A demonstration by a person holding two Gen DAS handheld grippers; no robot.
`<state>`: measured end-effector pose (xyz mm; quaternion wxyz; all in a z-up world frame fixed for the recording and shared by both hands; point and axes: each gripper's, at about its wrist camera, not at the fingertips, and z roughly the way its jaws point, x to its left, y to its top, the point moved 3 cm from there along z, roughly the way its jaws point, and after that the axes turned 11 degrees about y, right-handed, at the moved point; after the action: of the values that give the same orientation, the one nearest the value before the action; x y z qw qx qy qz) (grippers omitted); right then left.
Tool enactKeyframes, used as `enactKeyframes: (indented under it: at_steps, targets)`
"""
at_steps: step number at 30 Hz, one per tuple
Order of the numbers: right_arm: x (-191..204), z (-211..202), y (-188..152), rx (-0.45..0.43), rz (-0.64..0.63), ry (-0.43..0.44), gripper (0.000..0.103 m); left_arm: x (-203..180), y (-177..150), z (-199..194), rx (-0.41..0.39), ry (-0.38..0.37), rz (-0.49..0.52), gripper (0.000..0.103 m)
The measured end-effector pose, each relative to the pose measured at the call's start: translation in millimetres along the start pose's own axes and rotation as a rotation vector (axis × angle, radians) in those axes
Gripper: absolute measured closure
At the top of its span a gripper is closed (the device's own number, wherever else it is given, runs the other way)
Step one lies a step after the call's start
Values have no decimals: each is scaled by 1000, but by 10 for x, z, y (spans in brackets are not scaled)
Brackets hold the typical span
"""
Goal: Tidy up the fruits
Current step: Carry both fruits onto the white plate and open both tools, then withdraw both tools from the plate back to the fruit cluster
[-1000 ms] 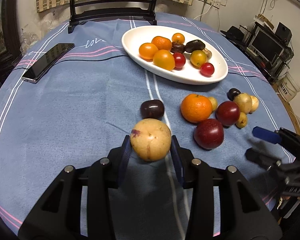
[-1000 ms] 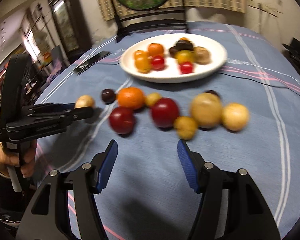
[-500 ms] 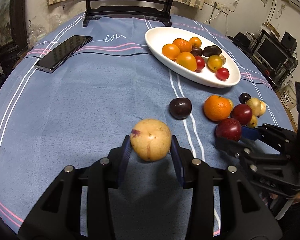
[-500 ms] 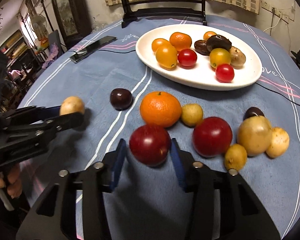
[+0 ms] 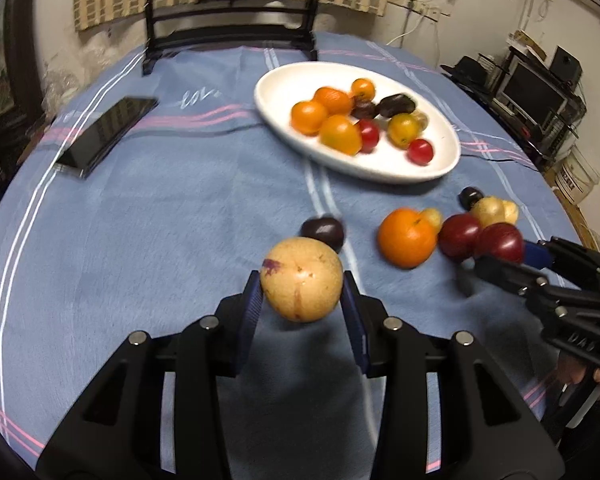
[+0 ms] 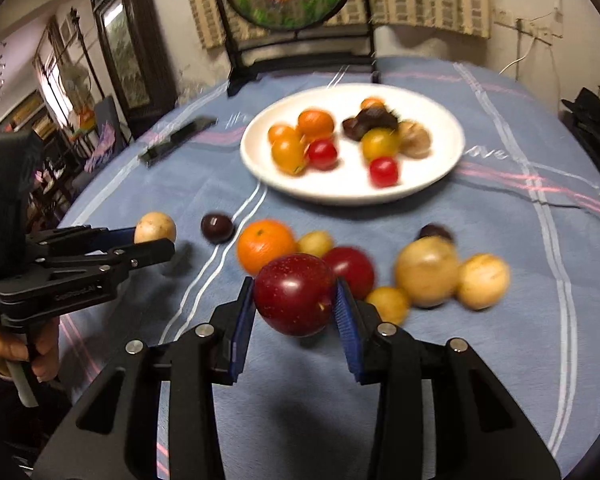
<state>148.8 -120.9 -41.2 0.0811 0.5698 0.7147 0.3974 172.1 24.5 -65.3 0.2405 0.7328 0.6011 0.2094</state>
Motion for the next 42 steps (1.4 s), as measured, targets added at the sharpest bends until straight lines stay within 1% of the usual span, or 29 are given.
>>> enactKeyframes:
  at_steps: [6,9,12,15,19,24,30,31,32,33,35,40,41,42]
  targets:
    - [-174,-300,274,-98,-4,-23,63,-232,441,-103,-66,-25,50,63]
    - [-236,-332,451,-124,-18,-38,63,-355,670,-94,-84,-43,64,63]
    - [-331,-290,653,-143,-32,-54,63,-463,888,-9,-90,-41,74,63]
    - [-439,-180,813,-135,-38,-70,63,-538,1056,149,-77,-26,79,63]
    - [-587,17,961,-103,-37,-79,63,-580,1232,393,-38,-42,72,63]
    - [-825,338,1012,-33,5,-85,63,-642,1373,668,3,-45,65,63]
    - [-1008,534,964,9,59,-94,63,-725,1436,856,29,-50,60,62]
    - [-1018,542,961,10,63,-91,57,-729,1444,882,33,-55,53,54]
    - [-1033,538,951,2,69,-86,49,-727,1456,896,32,-64,43,45]
    - [-1041,525,944,-11,77,-84,48,-720,1467,895,24,-66,33,27]
    - [-1038,484,941,-21,80,-86,47,-703,1463,851,-6,-51,23,25]
    - [-985,298,916,-54,80,-84,47,-664,1402,717,-13,-15,48,24]
    - [-972,249,895,-61,81,-82,47,-637,1375,657,-21,-10,47,23]
    - [-956,201,870,-65,82,-82,45,-608,1350,606,-27,-4,44,18]
